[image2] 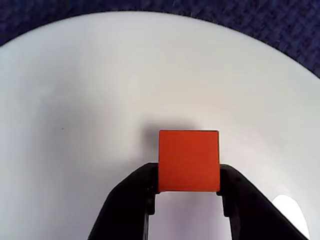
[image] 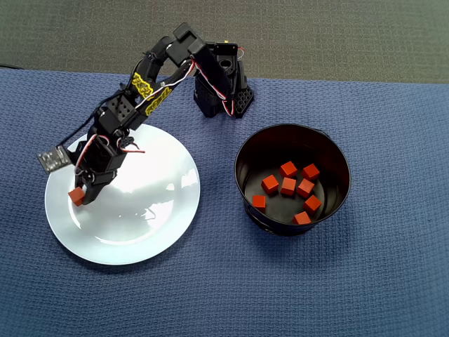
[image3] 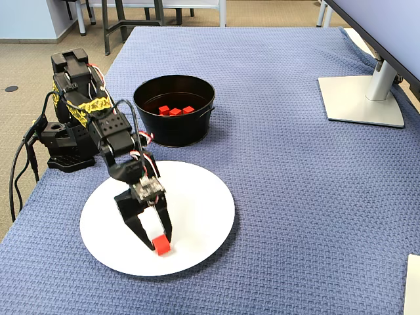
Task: Pick up the red cubes from the white plate and place them in the black recipient
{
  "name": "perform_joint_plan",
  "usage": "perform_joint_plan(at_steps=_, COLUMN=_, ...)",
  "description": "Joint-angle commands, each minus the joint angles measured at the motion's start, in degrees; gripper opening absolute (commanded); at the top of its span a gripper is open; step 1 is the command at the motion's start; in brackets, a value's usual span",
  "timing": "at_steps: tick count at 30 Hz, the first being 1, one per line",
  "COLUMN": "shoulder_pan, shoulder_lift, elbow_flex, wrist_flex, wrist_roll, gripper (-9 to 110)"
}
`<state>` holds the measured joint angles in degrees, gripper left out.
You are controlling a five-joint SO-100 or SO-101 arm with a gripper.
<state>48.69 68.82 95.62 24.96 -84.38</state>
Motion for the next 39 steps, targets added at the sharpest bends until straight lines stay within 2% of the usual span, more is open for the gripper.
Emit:
perform_joint_plan(at_steps=1, shoulder_pan=-1.76, shoulder_lift=11.60, elbow_flex=-2.81, wrist_flex=7.12, wrist_roll=4.22, gripper=0)
perform_joint_plan(at_steps=6, shoulder_pan=-4.92, shoulder_lift=24.87, elbow_flex=-2.02, wrist_flex=17.75, wrist_roll=14.77, gripper=0)
perform_joint_plan(at_steps=12, shoulder_pan=-12.57, shoulder_lift=41.92, elbow_flex=-7.29, wrist_flex=39.29, wrist_roll=42.89, gripper=0)
perform_joint_plan(at_steps=19, shoulder_pan=-31.90, shoulder_lift=56.87, elbow_flex=-3.78, wrist_flex=50.98, wrist_roll=73.48, gripper=0)
perform_joint_plan(at_steps=23, shoulder_pan=-46.76, shoulder_lift=61.44, elbow_flex=0.88, wrist_flex=51.33, wrist_roll=84.46, gripper=0)
perform_joint_plan(at_steps=29, shoulder_pan=-65.13, shoulder_lift=64.78, elbow_flex=4.13, wrist_flex=50.63, wrist_roll=92.55, gripper=0)
perform_joint_plan(at_steps=33, shoulder_pan=-73.21, shoulder_lift=66.27, elbow_flex=5.98, wrist_flex=49.57, wrist_roll=88.33, gripper=0)
perform_joint_plan(at_steps=34, shoulder_pan=-74.88, shoulder_lift=66.88, elbow_flex=6.68, wrist_flex=49.75, wrist_roll=86.40, gripper=5)
perform_joint_plan(at_steps=37, shoulder_pan=-75.32, shoulder_lift=68.03, elbow_flex=6.86, wrist_flex=51.94, wrist_roll=84.55, gripper=30)
perform_joint_plan(at_steps=39, shoulder_pan=-71.98, shoulder_lift=68.12, elbow_flex=5.62, wrist_flex=53.17, wrist_roll=85.25, gripper=31)
